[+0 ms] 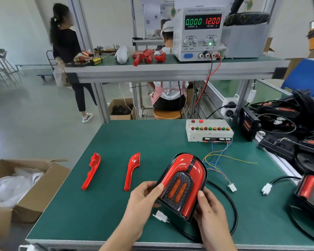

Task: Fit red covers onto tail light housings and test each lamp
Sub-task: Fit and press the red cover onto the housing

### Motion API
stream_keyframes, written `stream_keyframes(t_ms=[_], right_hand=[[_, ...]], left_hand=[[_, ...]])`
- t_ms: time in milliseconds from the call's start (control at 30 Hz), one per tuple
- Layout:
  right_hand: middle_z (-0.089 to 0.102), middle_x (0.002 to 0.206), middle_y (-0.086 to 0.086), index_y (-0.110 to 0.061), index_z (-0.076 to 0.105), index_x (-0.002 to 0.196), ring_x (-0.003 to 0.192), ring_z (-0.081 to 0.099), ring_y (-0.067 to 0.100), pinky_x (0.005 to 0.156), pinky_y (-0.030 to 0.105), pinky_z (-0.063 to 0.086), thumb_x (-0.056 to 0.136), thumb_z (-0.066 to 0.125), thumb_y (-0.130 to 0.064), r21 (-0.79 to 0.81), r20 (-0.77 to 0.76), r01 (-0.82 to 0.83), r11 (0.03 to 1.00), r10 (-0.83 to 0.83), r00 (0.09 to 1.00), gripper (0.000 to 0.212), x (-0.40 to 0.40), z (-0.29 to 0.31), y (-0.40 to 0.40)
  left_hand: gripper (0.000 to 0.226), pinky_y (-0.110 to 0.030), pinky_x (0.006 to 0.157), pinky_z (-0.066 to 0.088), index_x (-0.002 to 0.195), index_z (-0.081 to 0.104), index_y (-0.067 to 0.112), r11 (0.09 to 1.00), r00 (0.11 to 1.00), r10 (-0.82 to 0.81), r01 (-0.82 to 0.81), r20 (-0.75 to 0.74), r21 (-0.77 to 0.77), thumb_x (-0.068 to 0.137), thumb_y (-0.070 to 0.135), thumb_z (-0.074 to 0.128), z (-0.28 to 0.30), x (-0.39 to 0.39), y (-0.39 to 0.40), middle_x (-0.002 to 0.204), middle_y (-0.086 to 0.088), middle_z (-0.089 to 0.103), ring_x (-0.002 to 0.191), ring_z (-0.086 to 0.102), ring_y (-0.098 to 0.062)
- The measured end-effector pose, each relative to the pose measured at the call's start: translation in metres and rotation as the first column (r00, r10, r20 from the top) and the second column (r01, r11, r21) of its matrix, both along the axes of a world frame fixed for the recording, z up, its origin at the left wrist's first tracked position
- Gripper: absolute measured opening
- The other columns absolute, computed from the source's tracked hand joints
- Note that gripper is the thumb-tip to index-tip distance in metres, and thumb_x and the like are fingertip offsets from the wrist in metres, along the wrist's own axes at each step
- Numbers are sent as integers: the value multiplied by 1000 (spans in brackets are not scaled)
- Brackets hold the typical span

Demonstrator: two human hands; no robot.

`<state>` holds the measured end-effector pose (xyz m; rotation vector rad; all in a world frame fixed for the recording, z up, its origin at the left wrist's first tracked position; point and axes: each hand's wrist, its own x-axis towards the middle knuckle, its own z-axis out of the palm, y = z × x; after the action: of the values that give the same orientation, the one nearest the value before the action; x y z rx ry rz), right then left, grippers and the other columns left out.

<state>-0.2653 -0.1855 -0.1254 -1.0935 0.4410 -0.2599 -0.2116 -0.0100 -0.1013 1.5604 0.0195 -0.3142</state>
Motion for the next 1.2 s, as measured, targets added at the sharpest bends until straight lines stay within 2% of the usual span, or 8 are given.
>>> stream_keyframes(t_ms=[133,267,467,633,767,867,1033,1200], right_hand=[[75,113,15,-11,63,125,105,73,29,90,46,58,106,46,-12,41,17,-11,999,11,1000,26,2,1,8],[75,114,14,-9,61,124,104,73,26,80,33,61,106,46,-11,78,20,-27,997,25,999,24,9,4,15],[78,88,-1,-11,67,113,84,75,12,75,24,60,106,50,-12,-175,-74,-197,965,187,980,19,17,13,7],[78,80,-2,-14,72,91,76,76,13,71,37,64,100,62,-31,-472,-271,-304,827,192,943,21,14,21,-2],[74,66,-1,-13,66,77,57,73,14,49,26,53,97,61,-44,-595,-374,-379,709,173,911,37,7,39,-5],[65,54,-2,-16,58,69,44,56,7,51,28,46,94,60,-51,-786,-246,-268,556,116,962,43,4,50,-12],[64,86,-20,-34,70,90,88,55,2,81,18,42,93,65,-40,-911,192,164,377,36,981,9,29,75,-22],[56,131,-17,-33,60,135,126,47,4,113,30,34,94,62,-50,-918,-244,-310,249,261,934,44,71,82,-40]], left_hand=[[28,-34,85,56,114,69,2,958,989,15,-57,-147,-282,103,25,58,1,-6,-9,108,-15,77,99,74,-25],[22,-32,82,57,116,67,9,947,981,148,-177,-124,-269,105,25,55,3,-2,-18,107,-9,78,99,75,-22],[24,-47,93,57,120,61,10,849,938,307,-347,-161,-398,106,27,52,4,8,-24,111,-13,76,102,75,-26],[30,-53,79,62,120,62,8,790,940,277,-341,-200,-510,107,32,48,7,14,-26,111,-18,76,101,75,-36],[32,-52,80,62,124,61,9,824,951,252,-308,-180,-476,107,33,48,6,18,-28,112,-17,76,102,74,-36],[27,-51,82,63,125,61,14,858,960,234,-278,-154,-432,108,30,48,2,20,-28,113,-15,76,102,75,-32],[23,-49,81,62,118,67,25,911,980,182,-199,-80,-362,108,31,47,-6,21,-23,113,-12,76,103,74,-32],[23,-53,86,60,115,68,30,936,992,121,-122,-24,-329,109,31,46,-9,23,-18,117,-16,74,107,73,-36]])
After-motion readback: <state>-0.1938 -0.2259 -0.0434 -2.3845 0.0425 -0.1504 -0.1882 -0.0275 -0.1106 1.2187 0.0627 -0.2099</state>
